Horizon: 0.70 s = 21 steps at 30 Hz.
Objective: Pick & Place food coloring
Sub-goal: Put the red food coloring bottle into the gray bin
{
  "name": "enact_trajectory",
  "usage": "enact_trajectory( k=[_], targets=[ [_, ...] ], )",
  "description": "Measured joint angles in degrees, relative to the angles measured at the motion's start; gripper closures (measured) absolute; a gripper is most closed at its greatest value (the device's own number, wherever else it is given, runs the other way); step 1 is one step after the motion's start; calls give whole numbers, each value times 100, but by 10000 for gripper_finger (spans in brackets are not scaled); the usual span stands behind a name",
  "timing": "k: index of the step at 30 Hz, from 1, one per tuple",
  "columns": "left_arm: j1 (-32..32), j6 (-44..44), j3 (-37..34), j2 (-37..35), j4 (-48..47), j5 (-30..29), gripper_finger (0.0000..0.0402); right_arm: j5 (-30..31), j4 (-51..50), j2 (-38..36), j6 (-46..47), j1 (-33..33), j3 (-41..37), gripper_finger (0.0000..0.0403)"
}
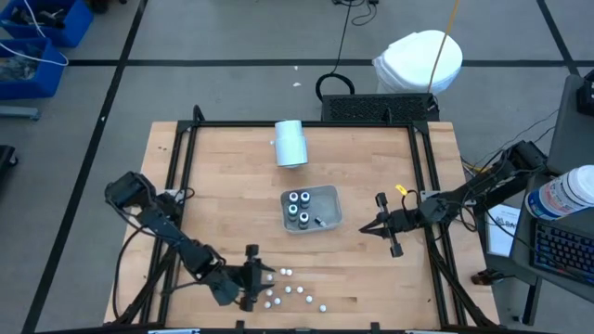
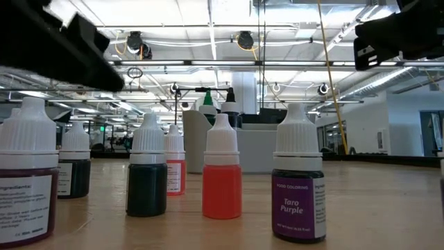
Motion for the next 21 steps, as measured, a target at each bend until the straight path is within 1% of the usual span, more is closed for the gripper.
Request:
enact_trajectory(
  k=[4, 7, 15, 21],
  targets=[
    [63, 79, 0, 0, -185, 370, 175, 0, 1, 0, 46, 0, 0, 401],
    [72, 85, 0, 0, -224, 446, 165, 4, 19, 0, 45, 0, 0, 401],
    [78, 60, 0, 0, -797, 422, 163, 6, 14, 0, 38, 0, 0, 401],
    [188, -175, 0, 0, -803, 418, 163, 9, -27, 2, 108, 0, 0, 401]
  ],
)
